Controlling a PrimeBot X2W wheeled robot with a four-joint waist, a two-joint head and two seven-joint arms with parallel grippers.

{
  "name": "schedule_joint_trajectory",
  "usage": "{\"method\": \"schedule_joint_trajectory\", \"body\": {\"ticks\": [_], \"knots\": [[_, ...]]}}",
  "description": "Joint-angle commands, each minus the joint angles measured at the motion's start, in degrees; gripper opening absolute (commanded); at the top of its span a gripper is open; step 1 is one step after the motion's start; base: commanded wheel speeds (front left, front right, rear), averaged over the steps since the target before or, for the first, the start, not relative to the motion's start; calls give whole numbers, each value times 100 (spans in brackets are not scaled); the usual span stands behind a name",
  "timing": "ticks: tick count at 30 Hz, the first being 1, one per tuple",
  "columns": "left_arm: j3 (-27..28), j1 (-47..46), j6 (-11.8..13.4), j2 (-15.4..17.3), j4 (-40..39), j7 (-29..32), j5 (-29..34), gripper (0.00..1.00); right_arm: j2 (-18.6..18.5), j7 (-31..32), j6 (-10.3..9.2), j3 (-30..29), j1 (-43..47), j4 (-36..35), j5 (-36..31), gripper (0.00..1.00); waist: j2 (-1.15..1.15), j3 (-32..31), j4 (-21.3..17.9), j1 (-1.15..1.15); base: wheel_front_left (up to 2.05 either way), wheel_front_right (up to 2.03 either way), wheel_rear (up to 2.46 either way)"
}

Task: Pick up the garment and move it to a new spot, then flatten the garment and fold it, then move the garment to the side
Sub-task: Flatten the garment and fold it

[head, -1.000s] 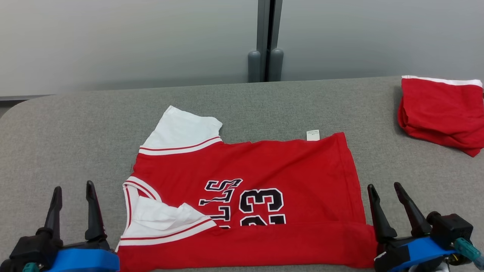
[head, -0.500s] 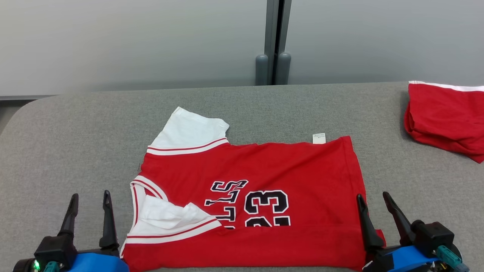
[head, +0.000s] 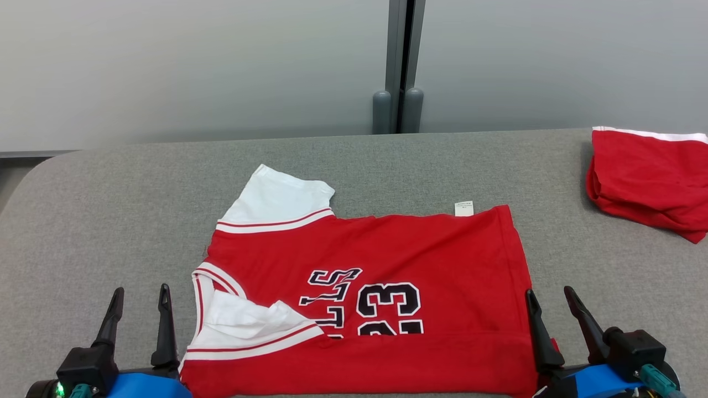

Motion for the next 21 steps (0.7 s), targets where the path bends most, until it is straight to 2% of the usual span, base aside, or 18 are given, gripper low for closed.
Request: {"method": "schedule_joint_trajectory", "body": {"ticks": [1, 21], "knots": [[-11, -40, -47, 26, -1, -25, -2, 100, 7, -30, 3, 17, 47, 14, -24, 100, 0, -7, -8, 0, 0, 0, 0], [-102, -195, -36, 183, 246, -24, -65, 100, 6, -29, 3, 70, -69, 188, -16, 100, 0, -2, -71, 0, 0, 0, 0]]}}
